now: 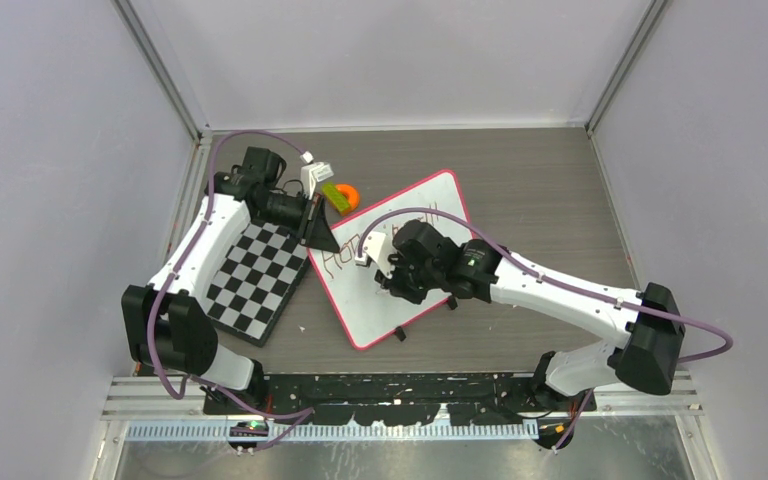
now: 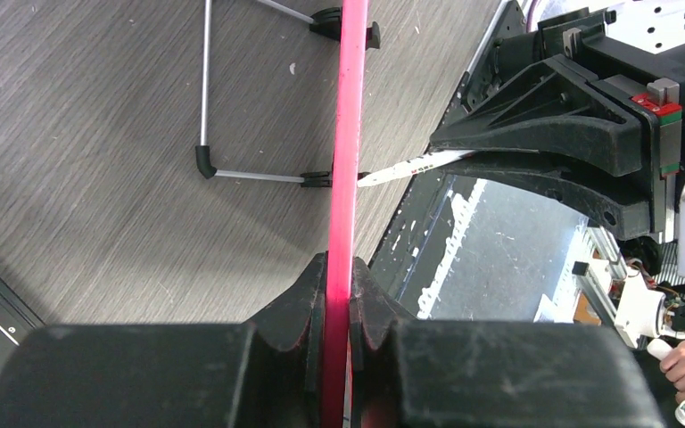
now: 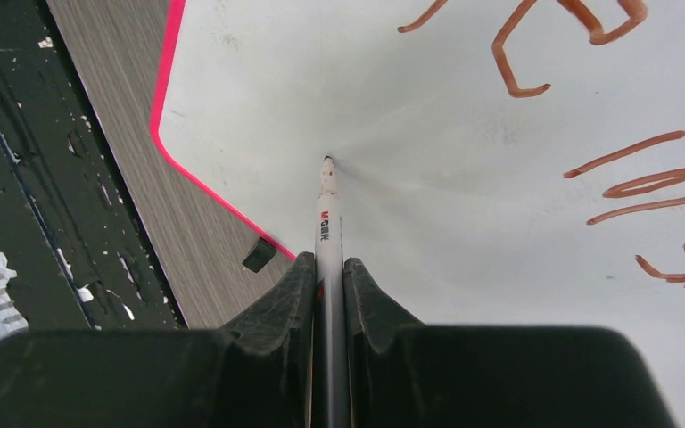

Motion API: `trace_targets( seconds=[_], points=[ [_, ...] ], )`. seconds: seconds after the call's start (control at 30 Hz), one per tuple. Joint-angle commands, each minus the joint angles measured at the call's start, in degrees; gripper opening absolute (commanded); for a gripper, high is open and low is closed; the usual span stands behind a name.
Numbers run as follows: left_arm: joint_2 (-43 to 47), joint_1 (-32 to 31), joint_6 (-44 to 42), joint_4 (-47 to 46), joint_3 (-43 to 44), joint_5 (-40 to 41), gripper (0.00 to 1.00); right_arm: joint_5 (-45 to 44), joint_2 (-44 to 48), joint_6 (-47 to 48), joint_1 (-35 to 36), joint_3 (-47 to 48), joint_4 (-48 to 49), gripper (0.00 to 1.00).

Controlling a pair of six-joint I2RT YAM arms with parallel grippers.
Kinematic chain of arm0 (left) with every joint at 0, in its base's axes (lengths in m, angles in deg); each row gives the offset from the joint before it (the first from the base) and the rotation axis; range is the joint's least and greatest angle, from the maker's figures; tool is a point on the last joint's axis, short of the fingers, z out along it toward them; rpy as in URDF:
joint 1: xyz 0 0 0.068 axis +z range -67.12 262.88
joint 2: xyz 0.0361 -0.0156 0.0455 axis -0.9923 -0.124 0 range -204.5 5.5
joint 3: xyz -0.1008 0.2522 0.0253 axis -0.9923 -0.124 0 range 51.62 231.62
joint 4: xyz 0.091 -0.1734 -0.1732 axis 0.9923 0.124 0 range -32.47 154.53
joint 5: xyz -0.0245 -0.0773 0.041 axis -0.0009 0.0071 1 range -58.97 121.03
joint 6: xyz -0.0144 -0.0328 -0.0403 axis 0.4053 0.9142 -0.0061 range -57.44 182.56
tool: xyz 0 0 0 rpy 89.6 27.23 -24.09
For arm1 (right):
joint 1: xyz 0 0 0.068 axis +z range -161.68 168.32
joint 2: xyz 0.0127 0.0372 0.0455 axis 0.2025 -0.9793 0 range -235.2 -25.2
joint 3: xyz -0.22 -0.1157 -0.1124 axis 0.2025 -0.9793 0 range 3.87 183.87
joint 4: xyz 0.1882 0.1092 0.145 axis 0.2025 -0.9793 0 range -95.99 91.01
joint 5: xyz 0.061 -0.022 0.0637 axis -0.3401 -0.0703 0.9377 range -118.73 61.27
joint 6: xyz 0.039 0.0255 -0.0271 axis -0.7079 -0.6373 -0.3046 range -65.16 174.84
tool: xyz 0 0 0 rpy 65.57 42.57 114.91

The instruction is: Write a sentence on the whiteboard

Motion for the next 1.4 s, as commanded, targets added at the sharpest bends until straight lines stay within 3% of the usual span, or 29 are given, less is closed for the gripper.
trace_targets(
  seconds=[0.0,0.83,1.37],
  points=[
    [1.47,0.17,0.19,-1.15,0.41,0.86,0.00,-0.84,-1.12,0.41,0.49,2.02,3.16,0.00],
    [0.30,0.15,-0.60,-0.10,2.22,1.22,0.00,-4.78,2.48,2.26,1.02,-4.54,0.27,0.00],
    [1.30,0.12,-1.48,0.57,1.73,2.26,0.00,0.30,-2.42,1.45,2.49,2.34,0.46,0.00]
  ],
)
